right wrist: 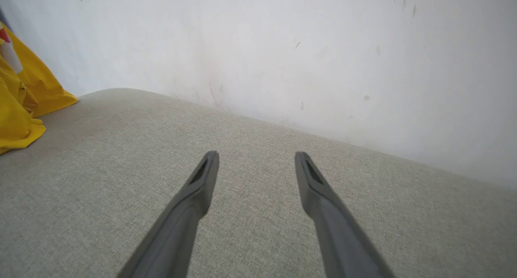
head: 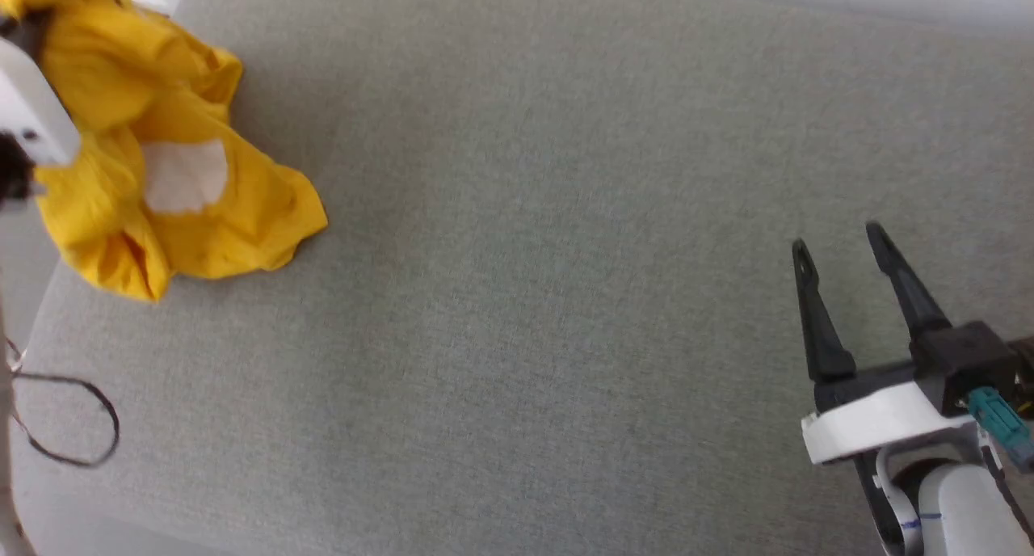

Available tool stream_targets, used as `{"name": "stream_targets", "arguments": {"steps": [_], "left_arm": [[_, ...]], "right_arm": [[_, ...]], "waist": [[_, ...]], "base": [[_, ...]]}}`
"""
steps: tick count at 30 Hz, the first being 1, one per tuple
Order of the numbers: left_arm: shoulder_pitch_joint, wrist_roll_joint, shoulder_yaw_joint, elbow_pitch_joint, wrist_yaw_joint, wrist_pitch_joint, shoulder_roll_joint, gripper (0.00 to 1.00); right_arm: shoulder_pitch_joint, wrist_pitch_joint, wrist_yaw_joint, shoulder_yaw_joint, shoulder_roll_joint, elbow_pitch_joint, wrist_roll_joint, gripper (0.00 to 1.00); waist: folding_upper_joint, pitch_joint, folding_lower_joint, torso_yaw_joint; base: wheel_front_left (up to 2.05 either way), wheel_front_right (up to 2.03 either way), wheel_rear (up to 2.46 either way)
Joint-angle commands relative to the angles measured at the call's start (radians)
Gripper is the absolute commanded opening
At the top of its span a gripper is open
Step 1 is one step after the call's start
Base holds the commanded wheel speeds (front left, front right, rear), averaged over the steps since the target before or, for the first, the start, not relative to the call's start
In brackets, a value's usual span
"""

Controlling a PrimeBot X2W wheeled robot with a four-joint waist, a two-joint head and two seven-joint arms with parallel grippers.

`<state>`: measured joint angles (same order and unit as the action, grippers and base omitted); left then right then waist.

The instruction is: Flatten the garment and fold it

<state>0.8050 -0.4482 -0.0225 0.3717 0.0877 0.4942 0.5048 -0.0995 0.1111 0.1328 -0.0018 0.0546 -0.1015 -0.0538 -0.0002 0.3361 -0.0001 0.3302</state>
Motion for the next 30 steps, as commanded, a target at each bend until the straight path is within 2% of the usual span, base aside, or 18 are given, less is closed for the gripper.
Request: {"name": "stream_targets", "arguments": {"steps": [1, 5, 9, 19, 25, 30], "left_arm": [[0.043, 0.006, 0.006, -0.033, 0.005, 0.012, 0.014, 0.0], [0.103, -0.007, 0.01, -0.1, -0.004, 0.056, 0.013, 0.0], [0.18, -0.04, 0.022, -0.172, -0.008, 0.092, -0.018, 0.0], [0.338, -0.099, 0.101, -0.285, -0.061, 0.16, -0.178, 0.0], [0.313, -0.09, 0.17, -0.327, -0.08, 0.179, -0.244, 0.0], [0.233, -0.1, 0.228, -0.356, -0.114, 0.17, -0.333, 0.0]], "right_arm": [[0.023, 0.018, -0.002, -0.016, -0.003, 0.02, 0.02, 1.0], [0.056, 0.039, -0.002, -0.047, -0.004, 0.046, 0.063, 1.0], [0.084, 0.053, -0.002, -0.076, -0.004, 0.064, 0.083, 1.0], [0.102, 0.071, -0.002, -0.112, -0.004, 0.081, 0.11, 1.0], [0.093, 0.075, -0.002, -0.146, -0.004, 0.078, 0.111, 1.0], [0.091, 0.073, -0.002, -0.185, -0.004, 0.076, 0.106, 1.0]], "waist": [[0.0002, -0.103, 0.0001, -0.052], [0.0002, -0.154, 0.0001, -0.086], [0.0002, -0.189, 0.0001, -0.116], [0.0002, -0.235, 0.0001, -0.198], [0.0002, -0.245, 0.0001, -0.259], [0.0002, -0.245, 0.0001, -0.32]], "base": [[0.0, 0.0, 0.0], [0.0, 0.0, 0.0], [0.0, 0.0, 0.0], [0.0, 0.0, 0.0], [0.0, 0.0, 0.0], [0.0, 0.0, 0.0]]}}
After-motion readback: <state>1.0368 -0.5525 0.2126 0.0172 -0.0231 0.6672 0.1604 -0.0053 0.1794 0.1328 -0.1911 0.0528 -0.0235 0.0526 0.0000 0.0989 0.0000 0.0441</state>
